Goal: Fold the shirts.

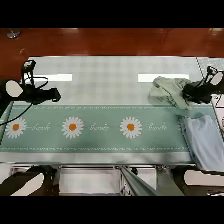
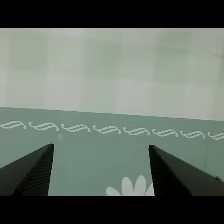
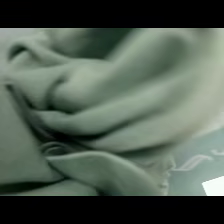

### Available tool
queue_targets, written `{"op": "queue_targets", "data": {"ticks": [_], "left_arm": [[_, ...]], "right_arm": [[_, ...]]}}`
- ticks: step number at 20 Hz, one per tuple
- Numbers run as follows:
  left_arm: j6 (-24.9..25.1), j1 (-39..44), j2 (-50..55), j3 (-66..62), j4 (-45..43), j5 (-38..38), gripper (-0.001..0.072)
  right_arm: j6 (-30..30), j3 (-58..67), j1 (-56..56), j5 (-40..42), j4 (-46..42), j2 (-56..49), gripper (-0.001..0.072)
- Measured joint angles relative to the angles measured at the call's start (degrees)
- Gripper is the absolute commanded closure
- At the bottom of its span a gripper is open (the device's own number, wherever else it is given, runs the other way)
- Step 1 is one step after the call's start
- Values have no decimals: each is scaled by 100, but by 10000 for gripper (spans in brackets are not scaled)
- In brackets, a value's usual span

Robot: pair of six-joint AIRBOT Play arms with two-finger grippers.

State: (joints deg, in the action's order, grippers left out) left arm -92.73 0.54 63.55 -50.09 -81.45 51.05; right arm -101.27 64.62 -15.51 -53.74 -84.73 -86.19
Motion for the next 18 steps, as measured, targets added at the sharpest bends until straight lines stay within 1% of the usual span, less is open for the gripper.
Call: {"op": "queue_targets", "data": {"ticks": [3, 6, 10, 15, 18], "left_arm": [[155, -31, -46, 48, 94, 11, 4], [323, -162, -236, -160, 17, 354, 4], [448, -256, -1086, -212, 105, 713, 4], [490, -120, -2293, 382, 710, 892, 5], [494, 52, -2610, 745, 1056, 905, 5]], "right_arm": [[758, 476, -22, -260, 979, -44, 687], [1217, 1335, -28, -522, 1563, 273, 687], [1558, 2463, -28, -503, 1884, 1167, 688], [1777, 3449, -28, -470, 2048, 2212, 688], [1950, 3971, -28, -627, 2347, 2551, 688]]}}
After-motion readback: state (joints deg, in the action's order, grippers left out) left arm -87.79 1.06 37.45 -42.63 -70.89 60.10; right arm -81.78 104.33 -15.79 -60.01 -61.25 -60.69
